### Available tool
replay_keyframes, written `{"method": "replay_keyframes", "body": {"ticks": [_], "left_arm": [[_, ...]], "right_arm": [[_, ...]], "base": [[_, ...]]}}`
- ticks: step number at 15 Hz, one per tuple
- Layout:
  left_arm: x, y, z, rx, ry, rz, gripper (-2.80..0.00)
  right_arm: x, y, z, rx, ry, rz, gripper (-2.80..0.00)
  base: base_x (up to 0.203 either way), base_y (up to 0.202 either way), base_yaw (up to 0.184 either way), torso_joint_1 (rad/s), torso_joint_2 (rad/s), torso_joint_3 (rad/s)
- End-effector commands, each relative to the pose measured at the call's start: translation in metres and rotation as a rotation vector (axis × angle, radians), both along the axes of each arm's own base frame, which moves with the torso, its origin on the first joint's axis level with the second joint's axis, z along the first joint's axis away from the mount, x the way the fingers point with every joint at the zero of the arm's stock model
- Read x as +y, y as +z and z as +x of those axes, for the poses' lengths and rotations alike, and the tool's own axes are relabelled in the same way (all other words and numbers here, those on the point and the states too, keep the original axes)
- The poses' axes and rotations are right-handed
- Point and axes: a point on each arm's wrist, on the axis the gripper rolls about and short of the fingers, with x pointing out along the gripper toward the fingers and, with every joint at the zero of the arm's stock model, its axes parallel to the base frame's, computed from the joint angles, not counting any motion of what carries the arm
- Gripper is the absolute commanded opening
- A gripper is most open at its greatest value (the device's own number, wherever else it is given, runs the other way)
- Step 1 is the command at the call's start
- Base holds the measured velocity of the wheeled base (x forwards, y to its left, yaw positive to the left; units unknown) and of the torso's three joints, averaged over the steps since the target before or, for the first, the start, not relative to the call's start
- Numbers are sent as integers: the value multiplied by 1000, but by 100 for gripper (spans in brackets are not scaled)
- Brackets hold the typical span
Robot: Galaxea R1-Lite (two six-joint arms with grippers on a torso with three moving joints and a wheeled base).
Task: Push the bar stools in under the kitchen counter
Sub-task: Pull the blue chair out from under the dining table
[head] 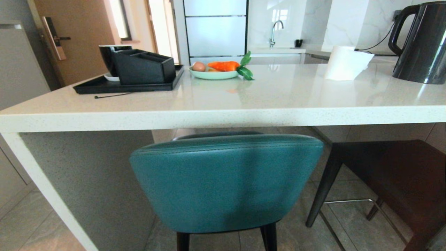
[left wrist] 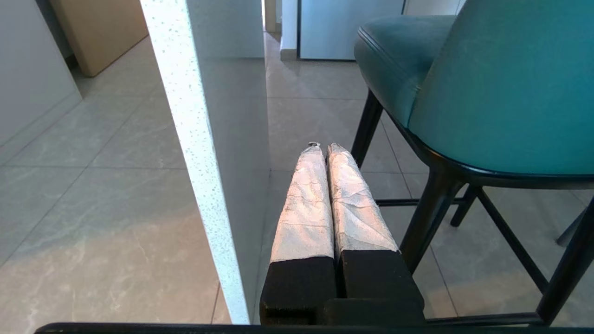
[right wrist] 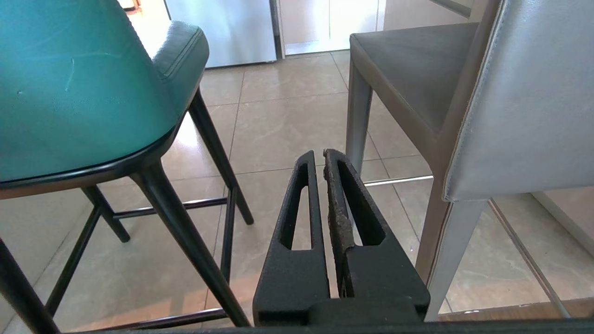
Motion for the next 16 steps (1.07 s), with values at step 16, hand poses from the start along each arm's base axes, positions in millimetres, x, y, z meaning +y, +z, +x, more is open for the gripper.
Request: {"method": "replay_keyframes", "body": {"ticks": [16], "left_arm": [[-6, 71, 93, 204, -247, -4, -280]], "right_arm": [[7, 86, 70, 193, 216, 31, -280]], "base": [[0, 0, 0, 0, 0, 0]]}}
